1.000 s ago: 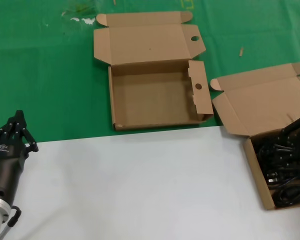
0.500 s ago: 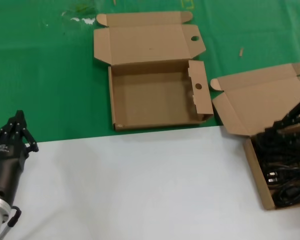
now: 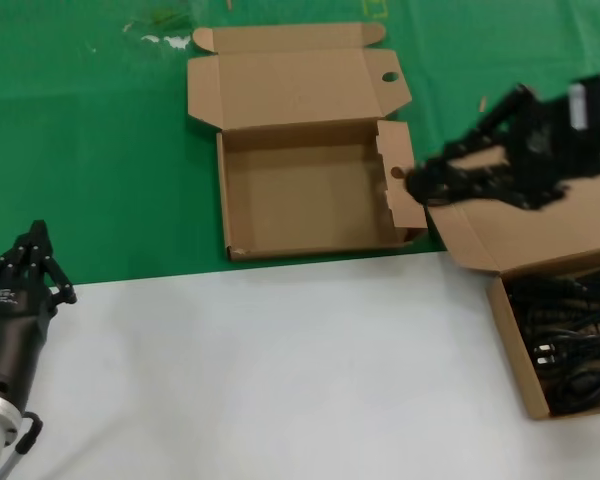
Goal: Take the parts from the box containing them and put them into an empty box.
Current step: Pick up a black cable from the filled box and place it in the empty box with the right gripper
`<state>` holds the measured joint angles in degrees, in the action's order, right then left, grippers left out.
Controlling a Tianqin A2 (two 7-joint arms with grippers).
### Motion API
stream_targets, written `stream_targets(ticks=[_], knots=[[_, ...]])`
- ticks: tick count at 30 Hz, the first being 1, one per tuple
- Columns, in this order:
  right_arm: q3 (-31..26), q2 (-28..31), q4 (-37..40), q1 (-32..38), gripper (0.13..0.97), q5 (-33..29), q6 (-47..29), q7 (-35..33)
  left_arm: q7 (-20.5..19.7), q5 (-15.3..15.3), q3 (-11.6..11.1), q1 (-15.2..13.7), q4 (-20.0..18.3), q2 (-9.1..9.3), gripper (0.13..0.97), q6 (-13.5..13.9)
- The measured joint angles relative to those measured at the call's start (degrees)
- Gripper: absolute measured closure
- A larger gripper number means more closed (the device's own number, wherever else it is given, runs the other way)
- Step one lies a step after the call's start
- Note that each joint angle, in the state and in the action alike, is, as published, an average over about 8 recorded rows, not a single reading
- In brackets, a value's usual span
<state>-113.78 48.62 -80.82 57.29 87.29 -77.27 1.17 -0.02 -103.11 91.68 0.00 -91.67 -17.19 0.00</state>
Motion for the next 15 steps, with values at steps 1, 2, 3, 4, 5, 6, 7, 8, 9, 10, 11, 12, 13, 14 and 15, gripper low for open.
stream_targets(ticks=[1,2,3,4,5,6,7,8,9,10,11,12,13,14,15], knots=[[-0.48,-1.31,0.38,0.80,0.923,-0.37,0.40,-0.07,0.00,0.00,0.00,0.00,0.00,0.00,0.957,0.00],[-1.02,-2.73,0.93,1.54,0.923,-0.78,0.90,-0.23,0.00,0.00,0.00,0.00,0.00,0.00,0.957,0.00],[-1.60,-4.26,1.66,2.30,0.923,-1.24,1.49,-0.46,0.00,0.00,0.00,0.00,0.00,0.00,0.957,0.00],[-2.16,-5.80,2.45,2.98,0.923,-1.69,2.10,-0.76,0.00,0.00,0.00,0.00,0.00,0.00,0.957,0.00],[-2.73,-7.31,3.36,3.59,0.923,-2.16,2.78,-1.13,0.00,0.00,0.00,0.00,0.00,0.00,0.957,0.00],[-3.29,-8.81,4.35,4.14,0.923,-2.62,3.48,-1.52,0.00,0.00,0.00,0.00,0.00,0.00,0.957,0.00],[-3.86,-10.34,5.42,4.64,0.923,-3.08,4.23,-1.95,0.00,0.00,0.00,0.00,0.00,0.00,0.957,0.00],[-4.40,-11.79,6.49,5.05,0.923,-3.51,4.97,-2.37,0.00,0.00,0.00,0.00,0.00,0.00,0.957,0.00],[-4.92,-13.21,7.58,5.42,0.923,-3.92,5.72,-2.78,0.00,0.00,0.00,0.00,0.00,0.00,0.957,0.00],[-5.39,-14.49,8.61,5.68,0.923,-4.29,6.42,-3.17,0.00,0.00,0.00,0.00,0.00,0.00,0.957,0.00],[-5.84,-15.69,9.64,5.87,0.923,-4.62,7.09,-3.59,0.00,0.00,0.00,0.00,0.00,0.00,0.957,0.00],[-6.29,-16.84,10.75,6.00,0.923,-4.94,7.79,-4.04,0.00,0.00,0.00,0.00,0.00,0.00,0.957,0.00],[-6.70,-17.93,11.82,6.09,0.923,-5.22,8.43,-4.51,0.00,0.00,0.00,0.00,0.00,0.00,0.957,0.00],[-7.08,-18.96,12.91,6.14,0.923,-5.48,9.04,-5.00,0.00,0.00,0.00,0.00,0.00,0.00,0.957,0.00],[-7.43,-19.89,13.97,6.16,0.923,-5.70,9.60,-5.51,0.00,0.00,0.00,0.00,0.00,0.00,0.957,0.00]])
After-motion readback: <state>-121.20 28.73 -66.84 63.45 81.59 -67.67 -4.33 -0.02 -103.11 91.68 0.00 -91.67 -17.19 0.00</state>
